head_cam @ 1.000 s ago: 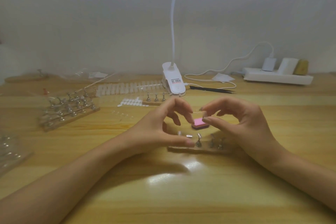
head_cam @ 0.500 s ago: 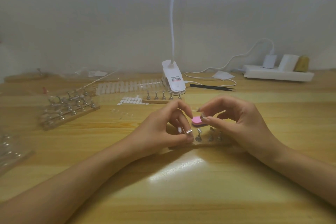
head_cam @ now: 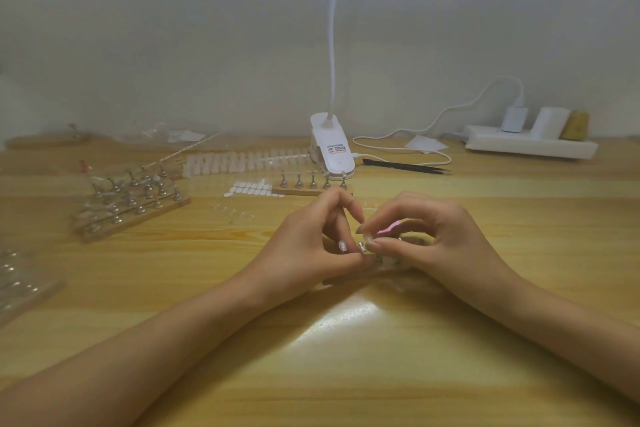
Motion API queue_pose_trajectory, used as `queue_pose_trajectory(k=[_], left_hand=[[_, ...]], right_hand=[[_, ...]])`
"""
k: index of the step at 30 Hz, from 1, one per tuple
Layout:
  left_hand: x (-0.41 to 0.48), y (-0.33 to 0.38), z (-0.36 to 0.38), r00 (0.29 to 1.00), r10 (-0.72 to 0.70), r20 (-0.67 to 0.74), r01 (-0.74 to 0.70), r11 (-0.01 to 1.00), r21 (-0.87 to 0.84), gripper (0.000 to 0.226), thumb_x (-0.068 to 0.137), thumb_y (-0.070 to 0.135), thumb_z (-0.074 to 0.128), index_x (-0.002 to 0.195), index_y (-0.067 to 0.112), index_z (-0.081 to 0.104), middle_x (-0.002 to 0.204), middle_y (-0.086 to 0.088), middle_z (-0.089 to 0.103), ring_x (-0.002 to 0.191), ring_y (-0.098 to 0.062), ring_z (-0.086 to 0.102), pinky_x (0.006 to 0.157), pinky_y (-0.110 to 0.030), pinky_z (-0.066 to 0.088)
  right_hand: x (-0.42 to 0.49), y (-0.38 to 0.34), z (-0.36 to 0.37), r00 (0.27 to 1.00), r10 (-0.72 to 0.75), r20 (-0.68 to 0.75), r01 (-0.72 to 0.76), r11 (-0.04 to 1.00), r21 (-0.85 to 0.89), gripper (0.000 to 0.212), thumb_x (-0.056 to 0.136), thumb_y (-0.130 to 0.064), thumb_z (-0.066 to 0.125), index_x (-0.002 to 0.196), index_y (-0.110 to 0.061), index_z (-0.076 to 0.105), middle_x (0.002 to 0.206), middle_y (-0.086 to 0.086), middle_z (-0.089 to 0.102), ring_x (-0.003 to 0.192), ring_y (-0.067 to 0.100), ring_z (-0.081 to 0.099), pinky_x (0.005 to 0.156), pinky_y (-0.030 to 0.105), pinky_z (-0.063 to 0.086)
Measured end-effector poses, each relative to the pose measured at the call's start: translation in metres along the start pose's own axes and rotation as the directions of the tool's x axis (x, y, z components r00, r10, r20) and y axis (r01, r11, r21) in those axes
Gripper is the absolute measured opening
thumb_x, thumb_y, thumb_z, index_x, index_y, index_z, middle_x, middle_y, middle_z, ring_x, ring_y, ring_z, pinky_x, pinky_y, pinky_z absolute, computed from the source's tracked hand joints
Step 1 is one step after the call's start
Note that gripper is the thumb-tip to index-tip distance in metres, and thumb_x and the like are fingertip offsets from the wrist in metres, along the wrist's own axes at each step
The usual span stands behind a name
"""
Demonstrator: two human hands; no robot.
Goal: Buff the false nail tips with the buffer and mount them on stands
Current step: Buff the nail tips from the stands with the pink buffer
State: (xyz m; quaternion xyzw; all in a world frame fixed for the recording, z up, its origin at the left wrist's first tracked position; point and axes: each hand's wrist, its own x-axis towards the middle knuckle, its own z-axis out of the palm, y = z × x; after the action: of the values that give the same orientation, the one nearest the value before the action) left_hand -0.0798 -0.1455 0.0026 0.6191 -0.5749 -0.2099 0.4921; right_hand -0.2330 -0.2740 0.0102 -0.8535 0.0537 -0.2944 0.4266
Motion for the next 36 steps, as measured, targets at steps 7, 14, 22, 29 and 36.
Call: queue_pose_trajectory(k=[7, 14, 22, 29, 36], left_hand=[[0.001, -0.001, -0.001, 0.999, -0.016, 0.029, 0.017, 0.999, -0.031, 0.045, 0.079, 0.014, 0.079, 0.116, 0.024, 0.054, 0.070, 0.007, 0.063, 0.054, 0.002, 0.056, 0.053, -0.012, 0.042], [0.002, -0.001, -0.002, 0.998, -0.042, 0.042, 0.044, 0.999, -0.032, 0.048, 0.079, 0.010, 0.078, 0.119, 0.023, 0.055, 0.068, 0.009, 0.060, 0.052, 0.002, 0.053, 0.052, -0.014, 0.043], [0.003, -0.002, -0.002, 0.998, -0.042, 0.055, 0.043, 0.999, -0.020, 0.050, 0.079, 0.008, 0.078, 0.119, 0.024, 0.055, 0.067, 0.011, 0.060, 0.053, 0.004, 0.054, 0.053, -0.010, 0.042], [0.004, -0.002, -0.002, 0.997, -0.049, 0.054, 0.049, 0.999, -0.010, 0.049, 0.080, 0.010, 0.079, 0.119, 0.028, 0.055, 0.068, 0.010, 0.063, 0.060, 0.000, 0.058, 0.056, -0.013, 0.044], [0.004, -0.002, -0.001, 0.997, -0.048, 0.055, 0.049, 0.999, -0.016, 0.049, 0.078, 0.013, 0.081, 0.118, 0.028, 0.056, 0.069, 0.011, 0.065, 0.064, 0.001, 0.060, 0.061, -0.010, 0.043]], right_hand=[[-0.001, 0.000, 0.002, 0.999, -0.032, 0.031, 0.033, 0.999, -0.032, 0.011, 0.079, -0.008, 0.081, 0.086, -0.016, 0.079, 0.086, -0.007, 0.072, 0.086, 0.014, 0.069, 0.080, 0.019, 0.052], [-0.001, 0.000, 0.003, 0.999, -0.032, 0.039, 0.034, 0.998, -0.053, 0.012, 0.078, -0.010, 0.082, 0.087, -0.017, 0.080, 0.085, -0.009, 0.071, 0.089, 0.014, 0.067, 0.080, 0.020, 0.052], [-0.001, 0.000, 0.004, 0.998, -0.052, 0.040, 0.055, 0.996, -0.067, 0.014, 0.077, -0.009, 0.083, 0.088, -0.016, 0.080, 0.086, -0.008, 0.070, 0.088, 0.014, 0.067, 0.079, 0.016, 0.049], [-0.002, 0.000, 0.002, 0.992, -0.117, 0.053, 0.124, 0.981, -0.150, 0.021, 0.079, -0.013, 0.082, 0.099, -0.014, 0.078, 0.093, -0.002, 0.070, 0.091, 0.013, 0.065, 0.082, 0.013, 0.047], [-0.007, 0.002, -0.015, 0.905, -0.405, 0.133, 0.414, 0.762, -0.498, 0.032, 0.094, -0.017, 0.048, 0.108, -0.018, 0.077, 0.108, 0.002, 0.069, 0.097, 0.022, 0.062, 0.082, 0.047, 0.046]])
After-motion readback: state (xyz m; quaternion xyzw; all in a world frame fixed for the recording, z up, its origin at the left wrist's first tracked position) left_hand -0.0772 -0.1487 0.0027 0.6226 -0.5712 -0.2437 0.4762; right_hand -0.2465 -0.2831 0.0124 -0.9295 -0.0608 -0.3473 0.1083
